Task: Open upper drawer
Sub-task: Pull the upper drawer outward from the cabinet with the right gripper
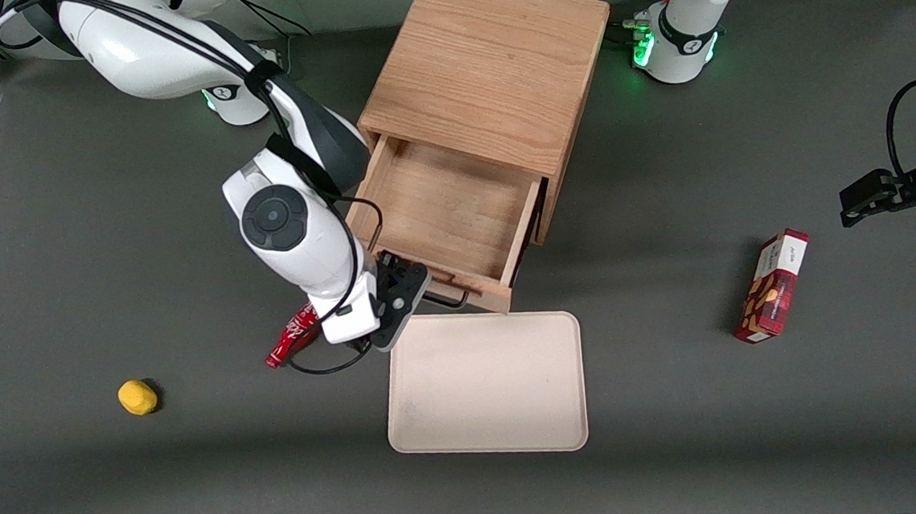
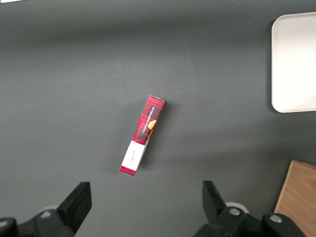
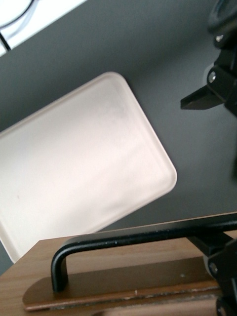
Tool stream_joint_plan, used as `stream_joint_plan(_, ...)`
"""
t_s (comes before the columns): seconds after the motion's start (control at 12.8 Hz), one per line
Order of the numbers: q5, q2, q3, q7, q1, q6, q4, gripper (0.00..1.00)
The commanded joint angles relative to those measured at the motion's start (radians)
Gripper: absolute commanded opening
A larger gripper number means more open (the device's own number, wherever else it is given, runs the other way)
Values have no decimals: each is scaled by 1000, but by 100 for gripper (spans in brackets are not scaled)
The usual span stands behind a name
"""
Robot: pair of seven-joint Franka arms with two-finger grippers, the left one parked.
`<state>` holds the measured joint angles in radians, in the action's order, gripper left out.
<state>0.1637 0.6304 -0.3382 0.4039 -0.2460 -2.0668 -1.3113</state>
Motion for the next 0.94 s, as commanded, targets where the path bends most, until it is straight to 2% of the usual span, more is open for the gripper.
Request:
stream_joint_plan(0.0,-9,31,67,21,-18,-45,53,100)
stream_joint_plan(0.39,-124,37,93,19,-18,-50,81,100)
stream_joint_plan(0.62,-246,37,93,21,-12,-39,106,100)
stream_joint_plan(0.86,-329,22,93,22,1,-7,122,100)
